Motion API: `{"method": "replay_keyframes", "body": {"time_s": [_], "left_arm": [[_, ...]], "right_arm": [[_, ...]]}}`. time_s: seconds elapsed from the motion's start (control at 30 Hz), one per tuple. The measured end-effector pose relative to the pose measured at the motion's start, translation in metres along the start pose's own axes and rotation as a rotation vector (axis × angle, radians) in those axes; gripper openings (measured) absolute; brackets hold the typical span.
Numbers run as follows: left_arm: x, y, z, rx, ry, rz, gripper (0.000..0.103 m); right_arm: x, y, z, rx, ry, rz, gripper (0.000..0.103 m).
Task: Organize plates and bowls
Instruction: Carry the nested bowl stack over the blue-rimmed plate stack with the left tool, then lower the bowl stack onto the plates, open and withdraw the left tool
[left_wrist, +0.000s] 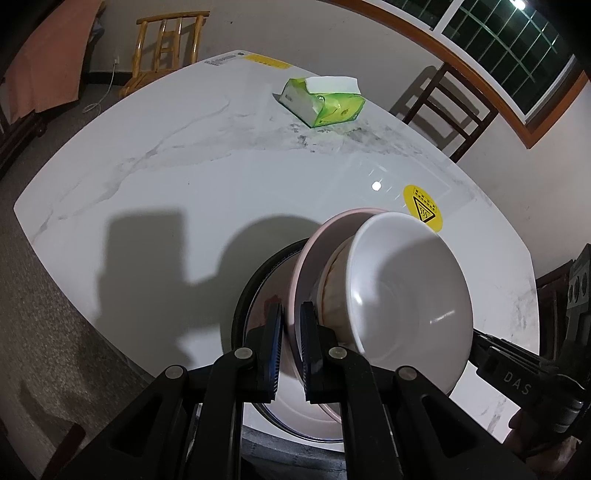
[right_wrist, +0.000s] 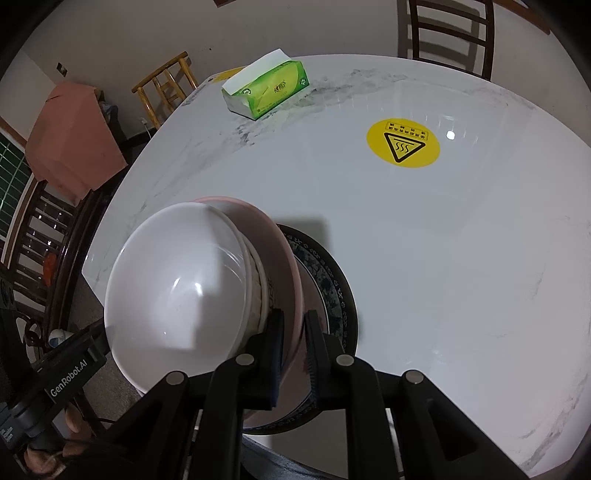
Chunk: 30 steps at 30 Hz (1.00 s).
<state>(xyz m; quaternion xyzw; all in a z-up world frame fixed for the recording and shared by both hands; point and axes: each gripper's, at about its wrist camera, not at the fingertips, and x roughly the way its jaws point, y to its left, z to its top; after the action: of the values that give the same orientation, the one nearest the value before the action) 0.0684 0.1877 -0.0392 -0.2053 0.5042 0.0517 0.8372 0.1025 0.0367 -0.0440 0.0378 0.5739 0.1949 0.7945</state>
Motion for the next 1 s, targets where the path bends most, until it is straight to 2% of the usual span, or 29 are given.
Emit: {"method": "replay_keyframes", "body": {"time_s": [0.17, 0.37, 0.4, 0.5, 0.57, 0.67, 0.87, 1.0], "left_arm": [[-0.001, -0.002, 0.000, 0.015, -0.007, 0.016, 0.009], [-0.007, -0.001, -0.001, 0.027, -0.036, 0.056, 0.022], [-0.008, -0.001, -0.001, 0.028, -0.042, 0.060, 0.024], [-0.014, -0.001, -0.001, 0.038, -0.065, 0.075, 0.031], [-0.018, -0.001, -0.001, 0.045, -0.080, 0.082, 0.035], [-0.027, 0.000, -0.004, 0.055, -0.114, 0.090, 0.044], [-0.049, -0.007, -0.011, 0.095, -0.199, 0.118, 0.061], [-0.059, -0.015, -0.018, 0.130, -0.222, 0.114, 0.067]], "right_arm": [[-0.001, -0.001, 0.000, -0.016, -0.017, -0.014, 0.018], [-0.006, -0.010, 0.001, 0.003, -0.040, -0.031, 0.039], [-0.008, -0.012, 0.001, 0.002, -0.047, -0.029, 0.040], [-0.016, -0.015, -0.001, -0.012, -0.085, -0.048, 0.054], [-0.021, -0.016, -0.003, -0.027, -0.116, -0.058, 0.056], [-0.029, -0.018, -0.007, -0.053, -0.148, -0.061, 0.065], [-0.042, -0.021, -0.017, -0.070, -0.191, -0.049, 0.067], [-0.046, -0.021, -0.027, -0.078, -0.194, -0.033, 0.068]]}}
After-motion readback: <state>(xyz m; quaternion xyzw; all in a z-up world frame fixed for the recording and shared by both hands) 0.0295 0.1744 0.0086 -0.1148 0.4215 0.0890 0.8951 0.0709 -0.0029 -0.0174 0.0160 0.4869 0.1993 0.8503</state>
